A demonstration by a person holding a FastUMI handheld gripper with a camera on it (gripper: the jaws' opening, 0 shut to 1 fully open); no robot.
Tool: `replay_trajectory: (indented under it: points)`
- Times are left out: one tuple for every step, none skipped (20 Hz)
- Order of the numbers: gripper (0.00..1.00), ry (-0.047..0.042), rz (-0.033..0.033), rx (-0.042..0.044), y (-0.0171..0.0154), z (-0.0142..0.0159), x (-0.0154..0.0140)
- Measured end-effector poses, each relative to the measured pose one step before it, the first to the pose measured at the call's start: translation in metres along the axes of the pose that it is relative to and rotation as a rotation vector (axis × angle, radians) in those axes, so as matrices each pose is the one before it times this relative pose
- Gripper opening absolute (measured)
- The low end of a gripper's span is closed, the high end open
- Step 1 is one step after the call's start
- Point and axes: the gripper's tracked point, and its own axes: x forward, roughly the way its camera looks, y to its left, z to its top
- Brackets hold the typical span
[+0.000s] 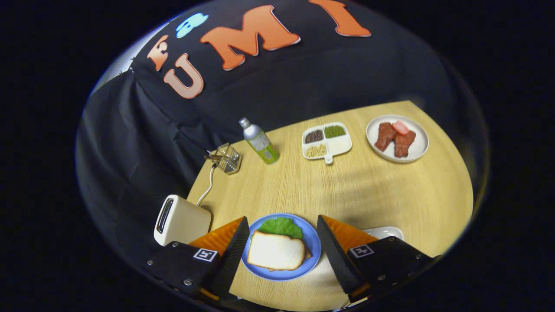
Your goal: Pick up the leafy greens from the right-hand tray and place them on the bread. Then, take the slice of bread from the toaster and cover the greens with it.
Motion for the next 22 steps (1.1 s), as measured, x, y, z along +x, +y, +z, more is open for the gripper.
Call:
replay_trajectory:
  points:
    - [0.96,-0.05003,-0.00232,-0.01947,0.00181,0.01756,-0.01233]
    - [0.97,-0.04960,-0.00727,-0.01955,0.00180,0.01626,-0.01200]
    - [0.97,-0.05330,-0.00647,-0.02267,0.00070,0.01896,-0.01021]
    - [0.98,-0.05884,-0.01504,-0.02603,-0.00143,0.02106,-0.01219]
    - [0.98,-0.05512,-0.00959,-0.02319,-0.00033,0.02052,-0.01160]
    - [0.98,-0.05283,-0.01235,-0.02329,-0.00132,0.02027,-0.01075]
    - [0.98,-0.05489,-0.00968,-0.02458,-0.00115,0.02091,-0.00987]
    - [0.98,-0.05469,-0.01240,-0.02666,0.00013,0.01843,-0.00854]
    - [0.98,-0.05203,-0.01263,-0.02784,-0.00150,0.01907,-0.00761]
    - [0.98,-0.05065,-0.01696,-0.02616,-0.00207,0.01721,-0.00694]
    - [0.98,-0.04974,-0.02019,-0.02155,-0.00351,0.01778,-0.00553]
    - [0.98,-0.04849,-0.02500,-0.02329,-0.00440,0.01723,-0.00552]
    - [0.98,-0.03349,-0.02131,-0.02581,-0.00341,0.01323,-0.00438]
    - [0.98,-0.03652,-0.01731,-0.02700,-0.00381,0.01179,-0.00488]
    - [0.98,-0.03097,-0.01889,-0.02600,-0.00268,0.01340,-0.00260]
    - [0.98,-0.02742,-0.02010,-0.02067,-0.00506,0.01232,-0.00394]
    - [0.98,-0.02116,-0.02251,-0.01701,-0.00474,0.01166,-0.00172]
    - [0.98,-0.02891,-0.02147,-0.01562,-0.00387,0.01069,-0.00244]
    - [0.98,-0.02731,-0.01568,-0.01651,-0.00268,0.01199,-0.00177]
    - [0.98,-0.02925,-0.01200,-0.01199,-0.00245,0.01018,-0.00172]
    - [0.98,-0.01973,-0.00394,-0.01244,-0.00130,0.00890,-0.00183]
    - [0.98,-0.02151,0.00159,-0.00497,-0.00565,0.00688,-0.00526]
